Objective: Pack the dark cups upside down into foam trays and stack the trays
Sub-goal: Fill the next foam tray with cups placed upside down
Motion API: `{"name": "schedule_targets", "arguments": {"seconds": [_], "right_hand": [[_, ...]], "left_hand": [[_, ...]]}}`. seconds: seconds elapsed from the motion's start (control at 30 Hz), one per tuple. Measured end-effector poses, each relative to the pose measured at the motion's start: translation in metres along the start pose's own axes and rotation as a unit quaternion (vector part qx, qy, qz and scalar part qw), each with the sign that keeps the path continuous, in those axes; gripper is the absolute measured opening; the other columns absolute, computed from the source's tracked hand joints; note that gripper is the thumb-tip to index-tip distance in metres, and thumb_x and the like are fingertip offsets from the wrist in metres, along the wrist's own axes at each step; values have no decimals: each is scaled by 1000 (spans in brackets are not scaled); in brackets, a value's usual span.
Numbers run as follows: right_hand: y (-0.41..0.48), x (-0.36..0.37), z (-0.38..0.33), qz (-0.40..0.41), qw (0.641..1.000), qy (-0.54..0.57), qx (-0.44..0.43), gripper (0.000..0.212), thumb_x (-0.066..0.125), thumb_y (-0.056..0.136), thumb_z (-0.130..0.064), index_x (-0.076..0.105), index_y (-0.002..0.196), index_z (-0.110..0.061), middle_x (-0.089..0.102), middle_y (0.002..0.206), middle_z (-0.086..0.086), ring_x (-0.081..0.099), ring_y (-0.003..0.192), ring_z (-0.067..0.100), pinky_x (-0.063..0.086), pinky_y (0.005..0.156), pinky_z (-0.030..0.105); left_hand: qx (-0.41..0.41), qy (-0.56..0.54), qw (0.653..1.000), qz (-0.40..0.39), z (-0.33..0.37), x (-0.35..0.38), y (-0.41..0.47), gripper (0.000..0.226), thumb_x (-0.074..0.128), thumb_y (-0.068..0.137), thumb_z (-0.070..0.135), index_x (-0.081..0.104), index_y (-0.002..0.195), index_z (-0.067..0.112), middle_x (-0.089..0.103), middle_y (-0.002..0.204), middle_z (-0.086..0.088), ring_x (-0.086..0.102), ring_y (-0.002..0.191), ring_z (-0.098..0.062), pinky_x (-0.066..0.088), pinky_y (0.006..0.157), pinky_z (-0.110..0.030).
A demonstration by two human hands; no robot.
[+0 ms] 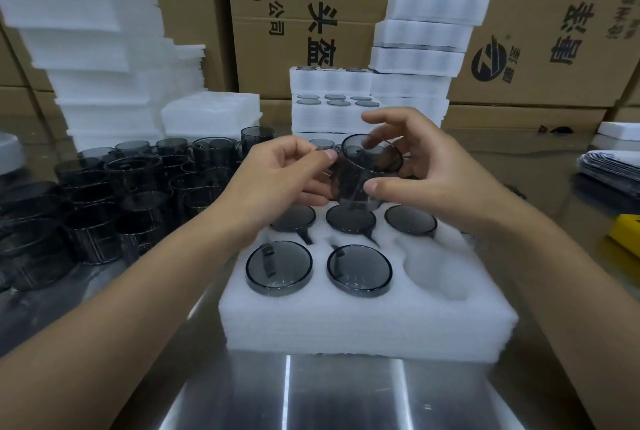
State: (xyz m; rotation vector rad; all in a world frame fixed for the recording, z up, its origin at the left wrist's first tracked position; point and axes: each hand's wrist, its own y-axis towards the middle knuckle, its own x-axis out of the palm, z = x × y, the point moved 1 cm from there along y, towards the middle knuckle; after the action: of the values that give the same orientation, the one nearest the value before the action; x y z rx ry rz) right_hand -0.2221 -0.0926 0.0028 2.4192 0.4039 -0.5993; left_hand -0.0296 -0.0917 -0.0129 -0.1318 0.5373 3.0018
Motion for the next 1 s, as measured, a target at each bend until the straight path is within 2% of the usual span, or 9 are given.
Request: {"name": "schedule_targets", "arguments": {"seconds": [0.1,0.2,0.23,0.33,0.43,0.5,0.6,0.77,1.0], "right_hand": [[-4,-19,-8,-95,995,6,24,54,77,59,-49,61,110,-46,61,104,-5,61,84,14,52,77,29],[-8,-35,-10,-173,983,-6,68,59,82,49,-63,67,100,-37,68,103,5,65,93,23,52,82,34],[-9,-40,-9,-195,977,-11,90,62,82,45,-67,68,98,-36,67,101,6,65,90,21,51,82,35],[-16,-55,-5,-256,955,-33,144,65,86,38,-66,67,93,-36,63,87,-6,62,75,12,51,67,23],[-23,-64,-5,-273,947,-43,163,68,89,41,-55,60,95,-26,59,69,-16,55,60,5,46,55,15],[-25,-65,-6,-282,944,-37,170,68,90,42,-50,58,95,-22,55,64,-17,50,58,4,45,52,15],[-25,-60,-9,-310,933,-51,174,66,88,38,-64,61,89,-30,52,69,-12,47,65,9,45,56,20],[-21,-47,-10,-320,924,-115,172,66,79,27,-79,56,77,-42,46,66,-15,44,61,7,41,55,25],[-21,-47,-7,-325,912,-153,198,77,75,22,-84,54,80,-39,51,60,-13,44,57,4,40,58,28]], "left_hand": [[15,2,998,-60,2,10,-7,8,60,91,20,65,88,14,72,71,0,70,66,-15,57,60,-26],[36,46,992,-114,-1,17,-11,12,61,91,21,63,103,24,74,79,1,72,75,-14,58,66,-25],[46,64,990,-118,-2,17,-11,14,61,91,21,63,104,26,75,80,2,72,76,-12,57,68,-24],[63,92,988,-109,-4,15,-12,13,62,91,17,65,101,25,75,83,5,71,78,-8,54,69,-19],[71,115,984,-112,-3,16,-13,11,62,90,15,67,97,22,75,85,7,71,79,-6,49,68,-13],[75,121,983,-116,-2,16,-14,10,63,89,15,68,96,20,75,86,6,71,79,-7,49,67,-12],[79,130,981,-121,-1,17,-15,10,63,88,15,68,94,20,74,85,5,70,78,-7,49,66,-12],[88,136,979,-128,0,18,-16,11,63,88,14,69,92,22,74,85,6,70,77,-6,49,67,-12],[98,150,975,-135,-1,18,-16,13,65,89,13,68,89,26,74,84,7,70,79,-7,51,71,-16]]}}
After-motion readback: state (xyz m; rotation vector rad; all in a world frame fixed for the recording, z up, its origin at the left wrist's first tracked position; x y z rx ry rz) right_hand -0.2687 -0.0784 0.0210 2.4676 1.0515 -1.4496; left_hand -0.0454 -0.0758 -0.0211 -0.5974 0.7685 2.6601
